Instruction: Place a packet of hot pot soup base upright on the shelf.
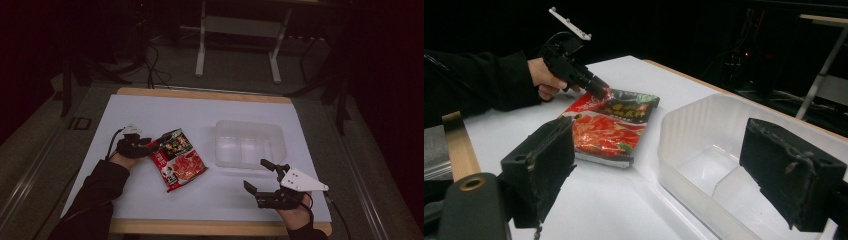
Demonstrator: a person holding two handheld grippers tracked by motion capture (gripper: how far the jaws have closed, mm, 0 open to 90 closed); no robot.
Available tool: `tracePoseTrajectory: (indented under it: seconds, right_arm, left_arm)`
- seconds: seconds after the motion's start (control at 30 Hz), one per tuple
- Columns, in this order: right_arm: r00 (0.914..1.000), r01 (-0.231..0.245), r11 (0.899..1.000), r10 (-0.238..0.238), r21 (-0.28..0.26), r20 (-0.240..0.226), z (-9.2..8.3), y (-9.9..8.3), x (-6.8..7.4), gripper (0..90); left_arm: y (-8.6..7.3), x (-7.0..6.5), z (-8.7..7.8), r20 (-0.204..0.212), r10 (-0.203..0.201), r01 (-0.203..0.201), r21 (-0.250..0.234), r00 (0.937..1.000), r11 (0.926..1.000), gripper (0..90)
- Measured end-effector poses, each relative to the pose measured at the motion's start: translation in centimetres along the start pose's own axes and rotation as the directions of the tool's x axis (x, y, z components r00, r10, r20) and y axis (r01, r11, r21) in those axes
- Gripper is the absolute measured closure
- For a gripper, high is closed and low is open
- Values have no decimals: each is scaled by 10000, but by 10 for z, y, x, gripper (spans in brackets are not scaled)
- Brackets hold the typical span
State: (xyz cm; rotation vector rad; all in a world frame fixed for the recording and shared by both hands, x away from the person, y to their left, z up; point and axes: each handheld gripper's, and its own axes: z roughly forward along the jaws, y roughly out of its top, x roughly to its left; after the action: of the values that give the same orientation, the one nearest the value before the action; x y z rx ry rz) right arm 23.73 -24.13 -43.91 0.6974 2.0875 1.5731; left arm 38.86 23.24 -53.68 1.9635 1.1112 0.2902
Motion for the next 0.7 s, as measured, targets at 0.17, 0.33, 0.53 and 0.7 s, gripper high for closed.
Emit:
tracePoseTrajectory:
  seconds: [0.17,0.33,0.53,0.7]
  right_arm:
    - [10000,-5,10000,5,1,-1,0,0,-1,144]
    - [10000,-54,10000,54,23,-4,1,0,-1,145]
    - [10000,-57,10000,58,66,-42,2,0,0,146]
    - [10000,-8,10000,8,75,-41,2,0,1,149]
  left_arm:
    - [-1,-2,3,-175,271,-270,48,9995,9996,582]
    - [0,-10,5,-504,813,-798,296,9954,9964,657]
    - [3,-18,4,-794,1472,-1420,675,9859,9876,832]
    - [4,-20,2,-937,1525,-1484,495,9838,9877,872]
